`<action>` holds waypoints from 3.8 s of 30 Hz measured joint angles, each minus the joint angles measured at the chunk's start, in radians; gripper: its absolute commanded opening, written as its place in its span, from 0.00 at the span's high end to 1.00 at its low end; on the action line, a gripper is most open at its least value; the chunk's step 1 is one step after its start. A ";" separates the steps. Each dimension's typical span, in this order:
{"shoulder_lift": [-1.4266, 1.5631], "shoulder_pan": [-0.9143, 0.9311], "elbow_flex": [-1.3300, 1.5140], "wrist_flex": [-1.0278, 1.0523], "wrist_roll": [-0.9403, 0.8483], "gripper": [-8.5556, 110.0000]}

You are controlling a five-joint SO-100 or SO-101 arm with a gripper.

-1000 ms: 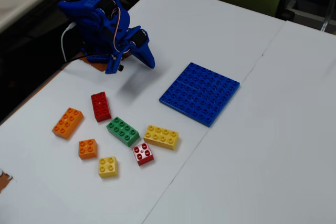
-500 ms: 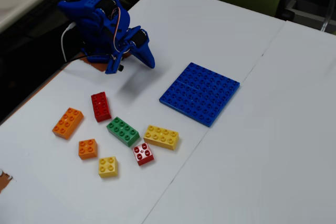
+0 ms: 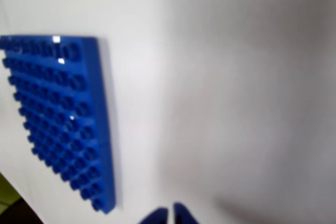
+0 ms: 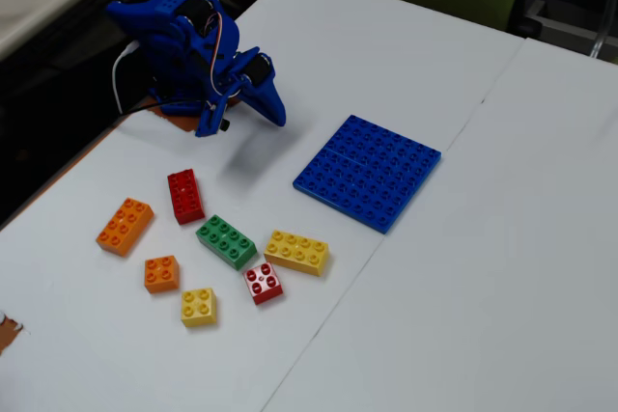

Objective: Pick up the 2x4 orange block and go up the 8x8 blue block.

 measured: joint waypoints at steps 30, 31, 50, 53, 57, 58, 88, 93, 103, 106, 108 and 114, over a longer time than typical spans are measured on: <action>-0.946 0.646 -1.005 0.360 -1.399 0.61; -0.974 0.686 -1.012 0.356 -1.399 0.61; -1.559 1.220 -1.301 0.255 -1.732 0.52; -1.575 1.270 -1.301 0.193 -1.746 0.55; -1.612 1.262 -1.302 0.129 -1.709 0.58; -1.621 1.262 -1.302 0.110 -1.683 0.58; -1.979 1.235 -1.468 0.138 -1.615 0.75; -1.982 1.232 -1.466 0.135 -1.617 0.78; -1.904 1.233 -1.433 0.170 -1.643 0.88; -1.850 1.230 -1.424 0.189 -1.646 0.90; -1.801 1.221 -1.422 0.221 -1.674 0.90; -1.597 1.138 -1.422 0.353 -1.727 0.93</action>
